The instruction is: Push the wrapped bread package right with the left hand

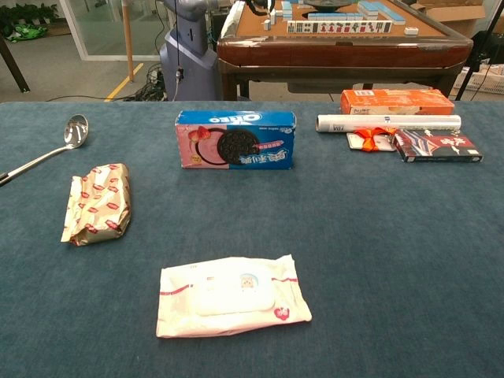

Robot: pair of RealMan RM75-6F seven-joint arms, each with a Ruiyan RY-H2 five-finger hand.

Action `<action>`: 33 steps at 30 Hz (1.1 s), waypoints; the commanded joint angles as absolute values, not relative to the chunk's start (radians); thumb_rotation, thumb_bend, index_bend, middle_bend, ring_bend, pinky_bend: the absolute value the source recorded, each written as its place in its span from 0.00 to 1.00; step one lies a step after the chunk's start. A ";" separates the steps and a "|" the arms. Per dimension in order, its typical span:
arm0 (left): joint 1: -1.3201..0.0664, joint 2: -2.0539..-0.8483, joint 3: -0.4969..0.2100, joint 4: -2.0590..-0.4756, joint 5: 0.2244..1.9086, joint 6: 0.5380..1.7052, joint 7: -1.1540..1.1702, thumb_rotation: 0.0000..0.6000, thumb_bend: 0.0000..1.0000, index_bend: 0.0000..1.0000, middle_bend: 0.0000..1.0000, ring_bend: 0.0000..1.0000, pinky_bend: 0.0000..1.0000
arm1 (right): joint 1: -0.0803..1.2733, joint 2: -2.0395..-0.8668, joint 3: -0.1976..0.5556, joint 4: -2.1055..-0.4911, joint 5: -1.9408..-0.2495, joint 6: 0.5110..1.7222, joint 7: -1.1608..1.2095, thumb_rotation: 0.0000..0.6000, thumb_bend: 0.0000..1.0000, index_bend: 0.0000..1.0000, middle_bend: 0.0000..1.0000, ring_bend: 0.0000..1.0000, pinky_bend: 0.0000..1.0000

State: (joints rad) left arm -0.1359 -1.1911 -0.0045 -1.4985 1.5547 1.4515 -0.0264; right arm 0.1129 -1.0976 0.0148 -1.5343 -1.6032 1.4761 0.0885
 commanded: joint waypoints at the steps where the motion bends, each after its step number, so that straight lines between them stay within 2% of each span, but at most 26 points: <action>1: -0.131 -1.189 -0.005 -1.502 1.554 1.459 -0.030 1.00 0.00 0.40 0.44 0.31 0.54 | 0.114 -1.100 0.018 -1.535 -1.606 1.482 0.085 1.00 0.07 0.40 0.31 0.27 0.62; 9: -0.128 -1.182 0.000 -1.510 1.565 1.467 -0.036 1.00 0.00 0.41 0.44 0.32 0.55 | 0.119 -1.091 0.025 -1.536 -1.604 1.481 0.110 1.00 0.07 0.40 0.31 0.27 0.62; 13: -0.129 -1.232 -0.018 -1.468 1.597 1.521 -0.001 1.00 0.00 0.51 0.46 0.34 0.64 | 0.111 -1.086 0.029 -1.534 -1.594 1.494 0.123 1.00 0.07 0.40 0.31 0.27 0.62; 16: -0.144 -1.258 -0.017 -1.453 1.631 1.527 -0.022 1.00 0.00 0.50 0.44 0.33 0.68 | 0.106 -1.079 0.034 -1.538 -1.593 1.508 0.127 1.00 0.07 0.40 0.31 0.27 0.62; 18: -0.161 -1.270 -0.018 -1.443 1.641 1.509 -0.014 1.00 0.00 0.46 0.38 0.28 0.62 | 0.102 -1.077 0.037 -1.537 -1.595 1.520 0.137 1.00 0.07 0.40 0.31 0.27 0.62; 20: -0.179 -1.284 -0.026 -1.432 1.649 1.498 0.006 1.00 0.00 0.42 0.30 0.21 0.38 | 0.099 -1.073 0.037 -1.536 -1.594 1.524 0.148 1.00 0.07 0.40 0.31 0.27 0.62; 23: -0.207 -1.310 -0.036 -1.415 1.662 1.483 0.003 1.00 0.00 0.35 0.22 0.12 0.20 | 0.094 -1.070 0.039 -1.531 -1.587 1.527 0.158 1.00 0.07 0.40 0.31 0.27 0.62; 28: -0.251 -1.341 -0.057 -1.392 1.638 1.427 0.017 1.00 0.00 0.19 0.09 0.02 0.13 | 0.082 -1.067 0.037 -1.530 -1.591 1.546 0.168 1.00 0.07 0.40 0.31 0.27 0.62; 33: -0.297 -1.356 -0.076 -1.388 1.590 1.343 0.050 1.00 0.00 0.06 0.01 0.00 0.13 | 0.073 -1.067 0.038 -1.531 -1.595 1.563 0.167 1.00 0.07 0.40 0.31 0.27 0.62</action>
State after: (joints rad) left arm -0.2789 -1.3477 -0.0661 -1.3915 1.6085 1.3668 0.0373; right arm 0.0731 -1.0668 0.0381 -1.5307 -1.5950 1.5630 0.1667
